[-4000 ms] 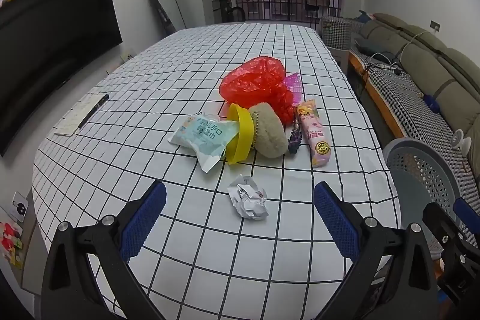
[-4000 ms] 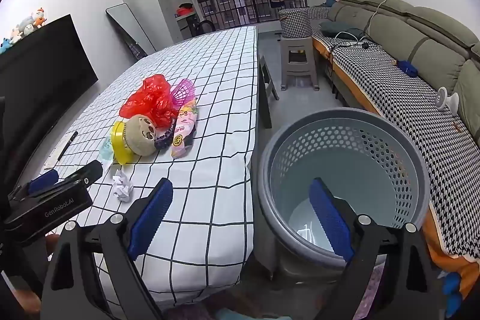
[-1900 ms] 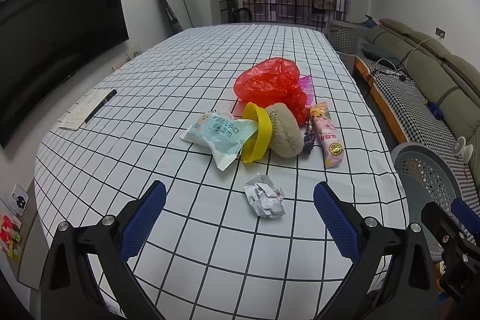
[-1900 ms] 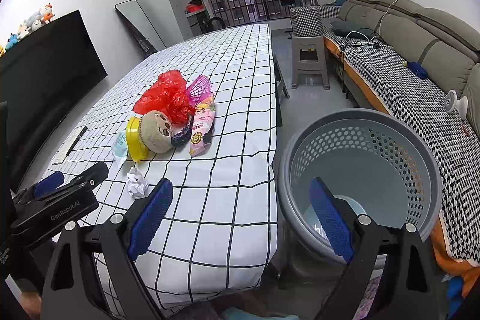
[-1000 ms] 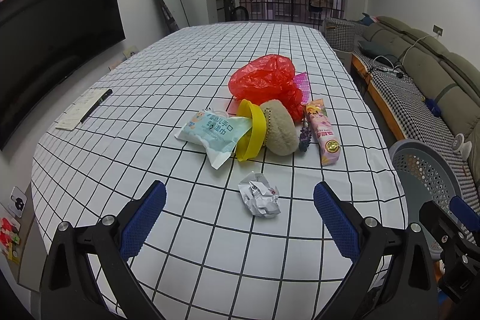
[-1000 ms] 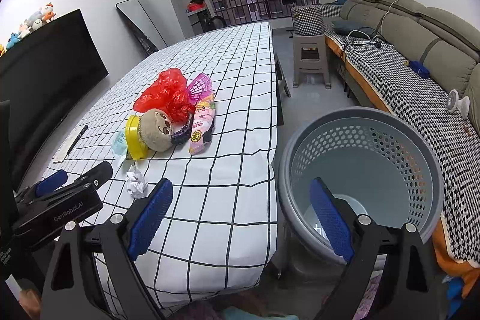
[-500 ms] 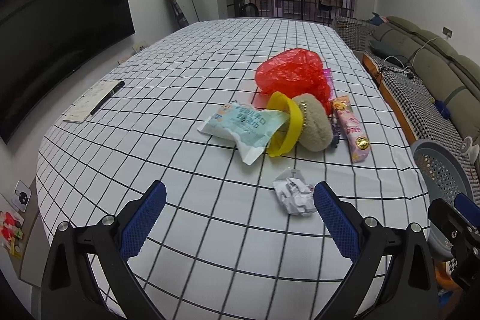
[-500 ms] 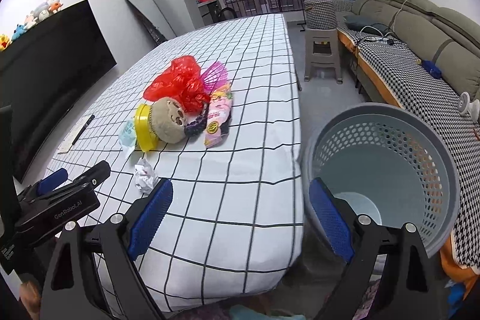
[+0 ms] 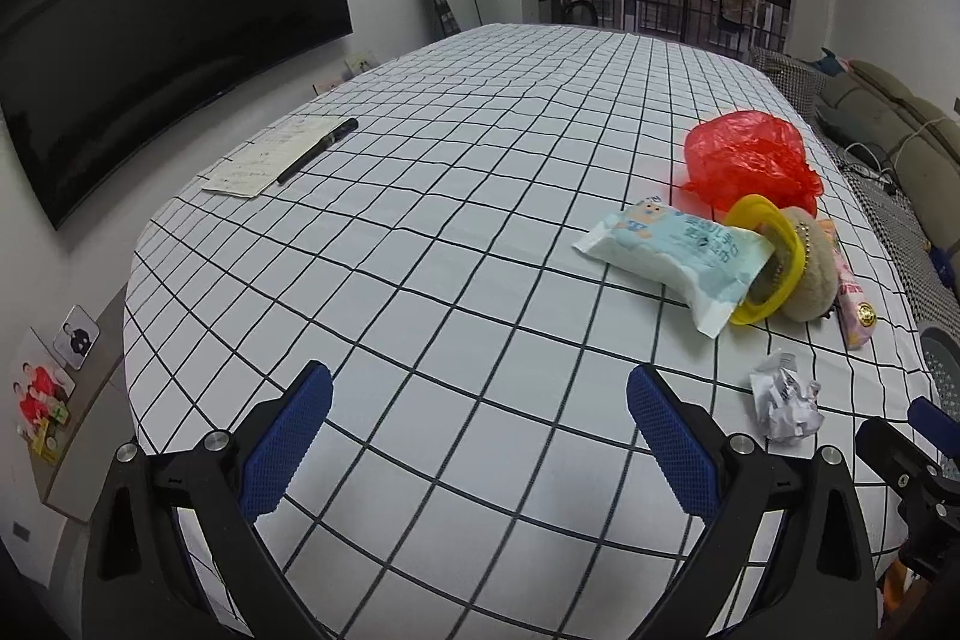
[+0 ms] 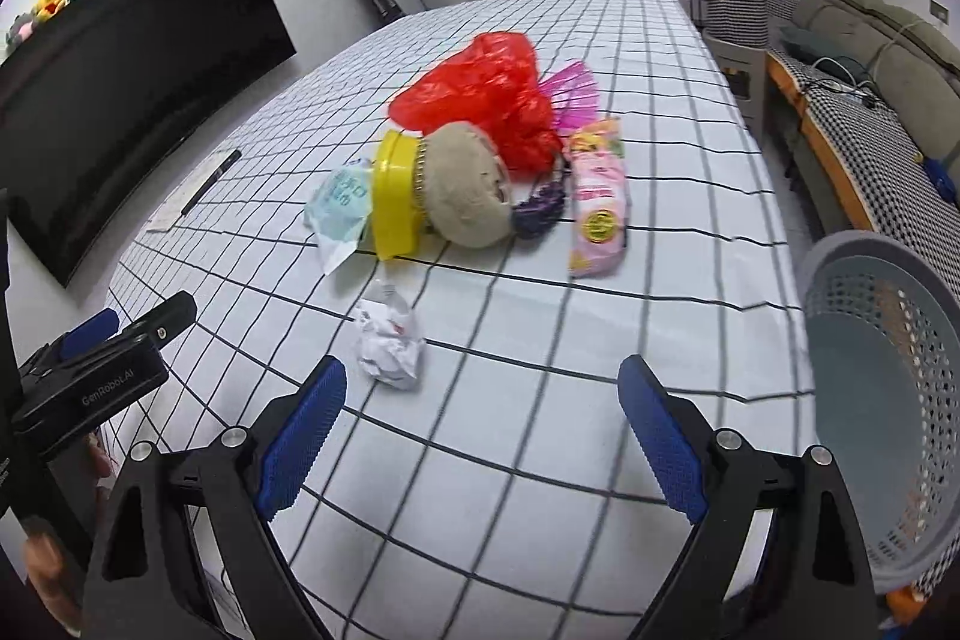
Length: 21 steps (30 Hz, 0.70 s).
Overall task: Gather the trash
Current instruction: 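Move the right tool to the crumpled white paper and close on it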
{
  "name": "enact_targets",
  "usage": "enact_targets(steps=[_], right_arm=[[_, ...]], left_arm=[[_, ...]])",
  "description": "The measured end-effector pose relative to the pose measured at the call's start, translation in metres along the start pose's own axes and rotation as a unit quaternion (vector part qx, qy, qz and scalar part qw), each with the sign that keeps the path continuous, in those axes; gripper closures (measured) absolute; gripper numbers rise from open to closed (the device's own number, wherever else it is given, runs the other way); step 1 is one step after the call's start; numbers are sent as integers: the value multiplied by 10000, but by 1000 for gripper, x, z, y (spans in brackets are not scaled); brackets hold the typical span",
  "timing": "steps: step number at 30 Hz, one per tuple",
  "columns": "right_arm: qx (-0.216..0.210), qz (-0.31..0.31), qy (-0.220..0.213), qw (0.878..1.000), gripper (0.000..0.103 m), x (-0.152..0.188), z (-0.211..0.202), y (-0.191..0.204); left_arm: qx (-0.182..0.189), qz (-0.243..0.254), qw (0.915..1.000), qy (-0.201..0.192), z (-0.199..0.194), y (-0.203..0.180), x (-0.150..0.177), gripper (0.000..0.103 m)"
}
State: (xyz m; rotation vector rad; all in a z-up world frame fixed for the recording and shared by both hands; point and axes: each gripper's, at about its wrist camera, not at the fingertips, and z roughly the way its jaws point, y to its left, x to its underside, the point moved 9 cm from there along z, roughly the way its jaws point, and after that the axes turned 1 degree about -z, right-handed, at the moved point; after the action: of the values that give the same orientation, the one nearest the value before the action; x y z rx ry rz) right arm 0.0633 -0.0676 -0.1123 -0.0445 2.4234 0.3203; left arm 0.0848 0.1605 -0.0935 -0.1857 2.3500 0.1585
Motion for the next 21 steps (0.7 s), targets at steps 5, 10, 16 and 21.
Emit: enact_targets(steps=[5, 10, 16, 21], right_arm=[[7, -209, 249, 9995, 15, -4, 25, 18], [71, -413, 402, 9983, 16, -6, 44, 31], [176, -663, 573, 9960, 31, -6, 59, 40], [205, -832, 576, 9947, 47, -7, 61, 43]], left_arm=[[-19, -72, 9999, 70, 9, 10, 1, 6], [12, -83, 9998, 178, 17, 10, 5, 6], [84, -98, 9996, 249, 21, 5, 6, 6], [121, -81, 9995, 294, 23, 1, 6, 6]])
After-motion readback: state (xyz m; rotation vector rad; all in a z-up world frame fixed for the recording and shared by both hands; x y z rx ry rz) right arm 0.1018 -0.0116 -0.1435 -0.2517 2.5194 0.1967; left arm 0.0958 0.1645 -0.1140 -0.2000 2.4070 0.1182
